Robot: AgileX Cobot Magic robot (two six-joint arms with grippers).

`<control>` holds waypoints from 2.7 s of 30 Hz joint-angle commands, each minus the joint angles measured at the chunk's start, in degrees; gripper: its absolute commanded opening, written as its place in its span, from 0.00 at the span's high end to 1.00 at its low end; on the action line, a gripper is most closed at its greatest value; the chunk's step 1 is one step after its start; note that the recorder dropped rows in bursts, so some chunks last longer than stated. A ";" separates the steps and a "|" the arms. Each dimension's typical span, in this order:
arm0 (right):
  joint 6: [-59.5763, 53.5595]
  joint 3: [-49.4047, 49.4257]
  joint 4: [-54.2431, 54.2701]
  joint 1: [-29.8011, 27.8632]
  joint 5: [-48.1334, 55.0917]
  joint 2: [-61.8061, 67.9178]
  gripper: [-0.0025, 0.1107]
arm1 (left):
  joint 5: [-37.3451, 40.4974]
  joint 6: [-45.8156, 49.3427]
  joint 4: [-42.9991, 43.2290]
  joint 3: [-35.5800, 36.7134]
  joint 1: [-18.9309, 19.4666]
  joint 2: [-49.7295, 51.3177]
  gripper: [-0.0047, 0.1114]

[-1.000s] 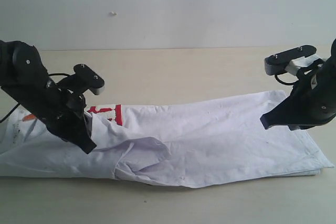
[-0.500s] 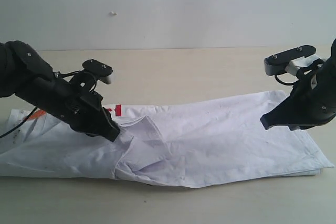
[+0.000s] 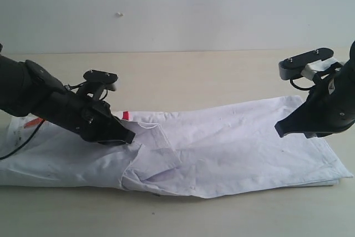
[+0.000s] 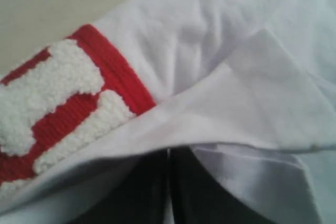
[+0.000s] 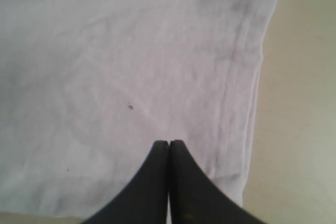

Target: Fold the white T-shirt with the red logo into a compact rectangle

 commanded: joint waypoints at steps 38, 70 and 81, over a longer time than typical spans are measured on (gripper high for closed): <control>-2.79 0.09 3.42 -0.30 1.61 -0.58 0.98 | 12.99 -17.89 8.10 6.52 38.25 -11.71 0.22; -2.79 0.09 3.54 -0.30 1.94 -0.58 0.98 | 31.90 -8.60 2.24 6.52 38.14 -5.13 0.96; -2.79 0.09 3.54 -0.30 1.95 -0.58 0.98 | 24.11 -13.87 8.11 6.52 38.14 -5.13 0.91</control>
